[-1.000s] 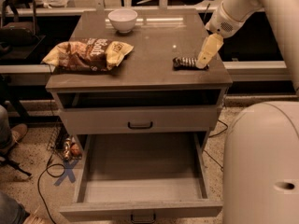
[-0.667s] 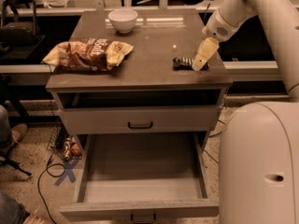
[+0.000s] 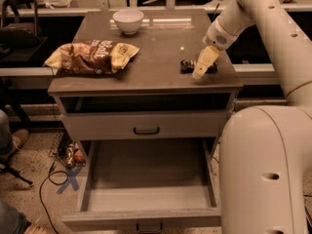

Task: Place rxbar chocolate into middle drawer

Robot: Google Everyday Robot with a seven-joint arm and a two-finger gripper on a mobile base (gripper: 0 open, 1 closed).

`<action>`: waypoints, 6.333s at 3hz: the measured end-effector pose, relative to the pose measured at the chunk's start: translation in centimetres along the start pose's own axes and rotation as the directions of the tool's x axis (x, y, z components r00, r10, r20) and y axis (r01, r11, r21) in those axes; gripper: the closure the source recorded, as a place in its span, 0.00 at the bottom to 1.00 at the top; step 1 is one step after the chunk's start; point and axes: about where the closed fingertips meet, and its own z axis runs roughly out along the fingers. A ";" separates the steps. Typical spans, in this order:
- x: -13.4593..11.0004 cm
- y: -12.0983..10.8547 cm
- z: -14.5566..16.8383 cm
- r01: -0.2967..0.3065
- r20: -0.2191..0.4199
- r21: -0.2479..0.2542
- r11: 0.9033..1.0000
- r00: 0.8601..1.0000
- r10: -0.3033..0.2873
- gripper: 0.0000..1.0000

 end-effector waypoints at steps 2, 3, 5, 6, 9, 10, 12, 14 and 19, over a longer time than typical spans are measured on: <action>0.0 0.4 1.9 -0.007 -0.017 -0.040 0.999 1.000 0.006 0.18; 0.3 0.4 1.8 -0.008 -0.031 -0.039 0.999 0.999 0.007 0.41; 0.0 0.3 0.8 -0.007 -0.036 -0.037 0.999 0.999 0.005 0.89; 0.0 0.3 0.8 -0.007 -0.036 -0.037 0.999 0.999 0.005 1.00; -2.9 7.1 -15.0 0.004 0.080 0.251 0.968 0.996 -0.025 1.00; -1.7 12.9 -15.4 -0.060 0.099 0.206 0.977 0.994 0.040 1.00; 0.3 15.0 -12.1 -0.068 0.049 0.140 0.988 0.997 0.061 1.00; 4.8 19.3 -6.8 -0.199 0.095 0.011 0.980 0.976 0.197 1.00; 6.4 30.8 19.1 -0.322 0.214 -0.282 0.904 0.897 0.387 1.00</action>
Offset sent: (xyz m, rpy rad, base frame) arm -0.0033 0.0060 -0.0147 -0.0166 0.0628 0.0110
